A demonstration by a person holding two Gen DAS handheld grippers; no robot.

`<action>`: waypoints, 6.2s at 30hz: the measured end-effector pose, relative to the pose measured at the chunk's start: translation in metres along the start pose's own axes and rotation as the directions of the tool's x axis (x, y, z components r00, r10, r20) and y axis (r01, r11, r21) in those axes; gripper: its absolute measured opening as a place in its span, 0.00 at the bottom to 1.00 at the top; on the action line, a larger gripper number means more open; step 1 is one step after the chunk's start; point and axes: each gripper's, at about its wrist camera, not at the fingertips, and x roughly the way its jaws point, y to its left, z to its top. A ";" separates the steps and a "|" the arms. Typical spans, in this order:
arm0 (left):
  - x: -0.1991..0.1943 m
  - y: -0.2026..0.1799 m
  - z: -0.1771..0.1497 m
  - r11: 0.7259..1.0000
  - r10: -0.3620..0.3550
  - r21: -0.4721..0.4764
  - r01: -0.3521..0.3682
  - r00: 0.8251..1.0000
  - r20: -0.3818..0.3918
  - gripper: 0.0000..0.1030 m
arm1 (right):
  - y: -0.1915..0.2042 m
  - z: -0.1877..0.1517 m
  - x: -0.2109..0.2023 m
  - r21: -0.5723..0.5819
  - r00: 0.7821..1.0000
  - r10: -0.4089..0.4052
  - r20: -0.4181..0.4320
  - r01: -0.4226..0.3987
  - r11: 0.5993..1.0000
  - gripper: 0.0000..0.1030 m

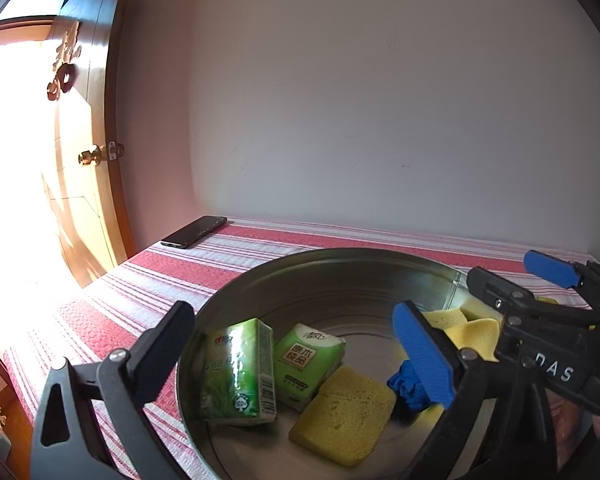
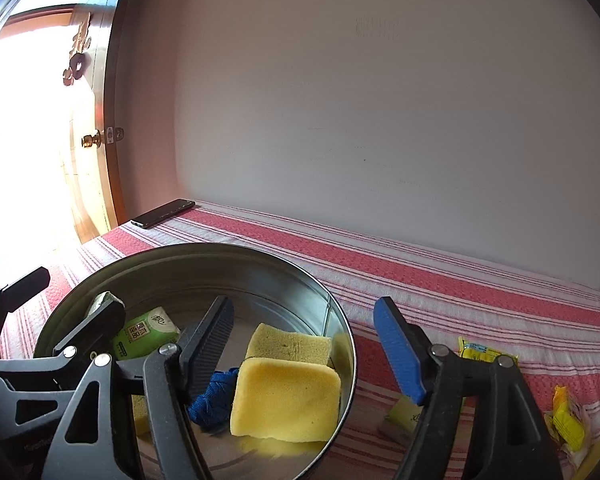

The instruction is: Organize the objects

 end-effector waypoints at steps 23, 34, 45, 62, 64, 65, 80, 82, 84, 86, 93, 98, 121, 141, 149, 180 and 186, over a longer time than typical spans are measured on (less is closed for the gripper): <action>-0.031 -0.059 -0.003 0.972 -0.233 -0.016 0.233 0.972 0.035 1.00 | -0.130 -0.044 -0.090 0.088 0.969 -0.244 0.025 0.241 0.967 0.72; -0.036 -0.186 -0.015 0.879 -0.456 0.134 0.459 0.889 -0.053 1.00 | -0.231 -0.093 -0.143 0.170 0.925 -0.372 -0.083 0.381 0.909 0.73; -0.021 -0.271 -0.031 0.824 -0.511 0.165 0.543 0.836 -0.201 1.00 | -0.250 -0.112 -0.141 0.168 0.958 -0.237 -0.163 0.263 0.950 0.73; -0.017 -0.313 -0.032 0.772 -0.517 0.255 0.582 0.809 -0.280 1.00 | -0.276 -0.114 -0.132 0.292 0.948 -0.256 -0.188 0.303 0.907 0.67; -0.016 -0.324 -0.031 0.759 -0.514 0.278 0.588 0.804 -0.298 1.00 | -0.284 -0.109 -0.133 0.325 0.931 -0.315 -0.182 0.359 0.875 0.67; -0.016 -0.330 -0.031 0.752 -0.513 0.291 0.592 0.802 -0.305 1.00 | -0.287 -0.108 -0.134 0.332 0.923 -0.336 -0.188 0.382 0.863 0.67; 0.006 -0.379 -0.048 0.684 -0.456 0.382 0.622 0.773 -0.441 0.88 | -0.293 -0.103 -0.138 0.408 0.895 -0.425 -0.134 0.441 0.799 0.67; 0.006 -0.383 -0.051 0.672 -0.446 0.402 0.622 0.773 -0.451 0.84 | -0.291 -0.102 -0.134 0.393 0.892 -0.429 -0.142 0.449 0.803 0.67; 0.007 -0.385 -0.052 0.666 -0.443 0.402 0.628 0.767 -0.464 0.69 | -0.290 -0.101 -0.132 0.388 0.890 -0.432 -0.148 0.454 0.802 0.67; 0.008 -0.384 -0.052 0.666 -0.448 0.392 0.634 0.761 -0.470 0.64 | -0.290 -0.102 -0.129 0.378 0.887 -0.433 -0.163 0.461 0.803 0.67; -0.001 -0.373 -0.043 0.687 -0.487 0.371 0.625 0.774 -0.404 0.59 | -0.286 -0.101 -0.128 0.355 0.870 -0.460 -0.178 0.492 0.795 0.67; -0.005 -0.368 -0.039 0.697 -0.501 0.374 0.612 0.788 -0.357 0.55 | -0.283 -0.101 -0.129 0.348 0.861 -0.478 -0.174 0.508 0.788 0.67; -0.025 -0.330 -0.030 0.750 -0.543 0.329 0.574 0.818 -0.189 0.53 | -0.270 -0.094 -0.131 0.323 0.846 -0.517 -0.131 0.529 0.785 0.67; -0.031 -0.281 -0.024 0.818 -0.523 0.247 0.519 0.851 -0.058 0.53 | -0.241 -0.085 -0.126 0.288 0.847 -0.526 -0.070 0.522 0.803 0.67; -0.029 -0.263 -0.024 0.849 -0.480 0.237 0.473 0.877 -0.030 0.53 | -0.227 -0.081 -0.120 0.252 0.847 -0.528 -0.057 0.524 0.813 0.67; 0.002 -0.245 -0.043 0.838 -0.387 0.261 0.480 0.858 -0.338 0.84 | -0.210 -0.083 -0.129 0.261 0.851 -0.524 -0.029 0.512 0.818 0.67; 0.026 -0.252 -0.056 0.824 -0.356 0.237 0.514 0.796 -0.489 0.82 | -0.206 -0.081 -0.125 0.238 0.850 -0.526 -0.037 0.518 0.821 0.67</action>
